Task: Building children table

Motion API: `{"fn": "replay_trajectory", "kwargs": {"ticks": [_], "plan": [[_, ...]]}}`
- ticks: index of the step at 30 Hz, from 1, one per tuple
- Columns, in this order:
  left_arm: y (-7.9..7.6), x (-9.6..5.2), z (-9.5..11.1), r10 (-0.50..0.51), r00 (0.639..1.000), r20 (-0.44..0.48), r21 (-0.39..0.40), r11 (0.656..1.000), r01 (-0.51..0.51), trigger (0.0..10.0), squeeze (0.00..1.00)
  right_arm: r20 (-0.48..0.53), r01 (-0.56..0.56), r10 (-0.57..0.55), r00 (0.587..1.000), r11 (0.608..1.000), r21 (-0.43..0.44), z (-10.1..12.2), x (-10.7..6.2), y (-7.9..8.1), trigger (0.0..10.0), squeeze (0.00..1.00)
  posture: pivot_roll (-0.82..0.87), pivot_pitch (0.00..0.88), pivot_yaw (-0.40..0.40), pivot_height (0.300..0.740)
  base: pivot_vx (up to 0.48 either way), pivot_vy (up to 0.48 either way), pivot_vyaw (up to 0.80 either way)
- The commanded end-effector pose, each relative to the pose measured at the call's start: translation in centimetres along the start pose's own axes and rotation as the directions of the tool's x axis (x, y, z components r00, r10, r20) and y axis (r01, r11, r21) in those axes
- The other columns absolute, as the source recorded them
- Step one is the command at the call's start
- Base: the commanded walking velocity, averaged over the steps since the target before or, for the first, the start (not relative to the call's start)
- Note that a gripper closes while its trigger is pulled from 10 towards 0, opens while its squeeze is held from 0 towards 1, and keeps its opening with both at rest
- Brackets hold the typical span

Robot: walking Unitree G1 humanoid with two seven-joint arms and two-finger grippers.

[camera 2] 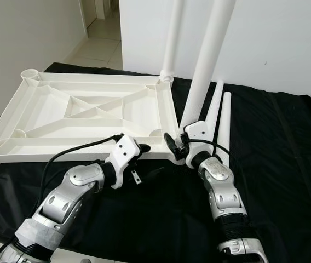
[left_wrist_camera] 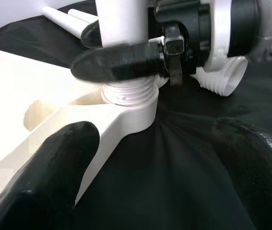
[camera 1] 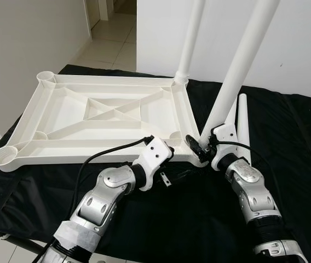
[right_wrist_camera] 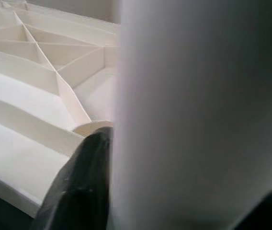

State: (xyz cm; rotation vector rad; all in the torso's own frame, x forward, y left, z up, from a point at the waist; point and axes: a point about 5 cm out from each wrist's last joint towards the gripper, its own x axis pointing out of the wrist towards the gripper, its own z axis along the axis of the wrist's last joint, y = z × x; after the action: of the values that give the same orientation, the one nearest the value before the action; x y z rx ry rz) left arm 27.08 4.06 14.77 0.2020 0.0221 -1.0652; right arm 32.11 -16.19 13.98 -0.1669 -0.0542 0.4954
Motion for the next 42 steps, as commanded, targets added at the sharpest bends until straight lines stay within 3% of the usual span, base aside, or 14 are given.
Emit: {"fn": "replay_trajectory", "kwargs": {"ticks": [1, 9, 10, 11, 15, 21, 25, 26, 27, 28, 29, 34, 36, 42], "plan": [[-0.3, 0.0, 0.0, -0.025, 1.0, -0.011, 0.016, 1.0, 0.025, 10.0, 0.0, -0.037, -0.041, 0.04, 0.999, 0.999, -0.023, -0.8, 0.2, 0.5, 0.0, 0.0, -0.03, 0.009, -0.032, 0.74, 0.0, 0.0, 0.0], [-0.4, -0.1, 0.0, -0.032, 0.999, -0.014, 0.02, 0.999, 0.032, 10.0, 0.0, -0.053, -0.017, 0.018, 0.998, 1.0, 0.022, -1.7, 0.2, 0.3, 0.0, 0.0, -0.03, 0.012, -0.032, 0.74, 0.0, 0.0, 0.0], [-0.3, -0.1, 0.0, -0.031, 0.999, -0.014, 0.02, 0.999, 0.031, 10.0, 0.0, -0.054, -0.009, 0.011, 0.998, 0.999, 0.034, -1.8, 0.1, 0.3, 6.8, 0.0, -0.03, 0.012, -0.032, 0.74, 0.0, 0.0, 0.0], [-0.3, -0.1, 0.0, -0.029, 0.999, -0.014, 0.019, 0.999, 0.03, 10.0, 0.0, -0.053, 0.013, -0.011, 0.999, 0.999, 0.046, -1.8, 0.2, 0.3, 10.0, 0.0, -0.03, 0.013, -0.032, 0.74, 0.0, 0.0, 0.0], [-0.3, -0.1, 0.0, -0.026, 1.0, -0.012, 0.017, 0.999, 0.027, 10.0, 0.0, -0.039, 0.039, -0.036, 0.999, 0.996, 0.078, -1.5, 0.1, 0.4, 10.0, 0.0, -0.03, 0.015, -0.035, 0.74, 0.0, 0.0, 0.0], [-0.3, 0.1, 0.0, -0.021, 1.0, -0.006, 0.015, 1.0, 0.021, 10.0, 0.0, -0.046, 0.254, -0.25, 0.967, 0.96, 0.114, -1.1, 0.1, 1.1, 10.0, 0.0, -0.04, 0.012, -0.041, 0.74, 0.0, 0.0, 0.0], [-0.3, 0.1, 0.0, -0.019, 1.0, -0.006, 0.013, 1.0, 0.019, 10.0, 0.0, -0.053, 0.281, -0.276, 0.96, 0.951, 0.132, -1.2, 0.1, 1.2, 10.0, 0.0, -0.04, 0.012, -0.041, 0.74, 0.0, 0.0, 0.0], [-0.2, 0.0, -0.3, -0.008, 1.0, -0.018, -0.001, 1.0, 0.008, 10.0, 0.0, -0.083, 0.407, -0.4, 0.913, 0.904, 0.128, -1.4, -0.2, 1.9, 10.0, 0.0, -0.04, 0.012, -0.039, 0.74, 0.0, 0.0, 0.0], [-0.2, 0.0, -0.3, -0.008, 1.0, -0.018, -0.001, 1.0, 0.008, 10.0, 0.0, -0.083, 0.407, -0.4, 0.913, 0.904, 0.128, -1.4, -0.2, 1.9, 10.0, 0.0, -0.04, 0.012, -0.039, 0.74, 0.0, 0.0, 0.0], [-0.1, -0.2, -0.5, -0.001, 1.0, -0.029, -0.007, 1.0, 0.001, 10.0, 0.0, -0.1, 0.49, -0.48, 0.872, 0.863, 0.128, -1.5, -0.4, 2.5, 10.0, 0.0, -0.03, 0.011, -0.041, 0.74, 0.0, 0.0, 0.0], [-0.1, -0.2, -0.5, 0.0, 1.0, -0.032, -0.007, 1.0, 0.0, 10.0, 0.0, -0.105, 0.506, -0.495, 0.862, 0.851, 0.141, -1.5, -0.5, 2.7, 10.0, 0.0, -0.03, 0.011, -0.041, 0.74, 0.0, 0.0, 0.0], [-0.2, -0.4, -0.6, 0.0, 0.999, -0.036, -0.006, 1.0, 0.0, 10.0, 0.0, -0.125, 0.553, -0.54, 0.833, 0.82, 0.144, -1.4, -0.5, 3.4, 10.0, 0.0, -0.03, 0.011, -0.044, 0.74, 0.0, 0.0, 0.0], [-0.1, -0.6, -0.7, 0.006, 0.999, -0.041, -0.009, 1.0, -0.006, 10.0, 0.0, -0.115, 0.513, -0.5, 0.859, 0.834, 0.205, -0.9, 0.0, 5.3, 10.0, 0.0, -0.02, 0.01, -0.041, 0.74, 0.0, 0.0, 0.0], [-0.1, -0.5, -0.7, 0.004, 0.999, -0.042, -0.011, 1.0, -0.004, 10.0, 0.0, -0.102, 0.519, -0.509, 0.855, 0.832, 0.194, -0.5, -0.1, 4.7, 10.0, 0.0, -0.03, 0.007, -0.04, 0.74, 0.0, 0.0, 0.0]]}}
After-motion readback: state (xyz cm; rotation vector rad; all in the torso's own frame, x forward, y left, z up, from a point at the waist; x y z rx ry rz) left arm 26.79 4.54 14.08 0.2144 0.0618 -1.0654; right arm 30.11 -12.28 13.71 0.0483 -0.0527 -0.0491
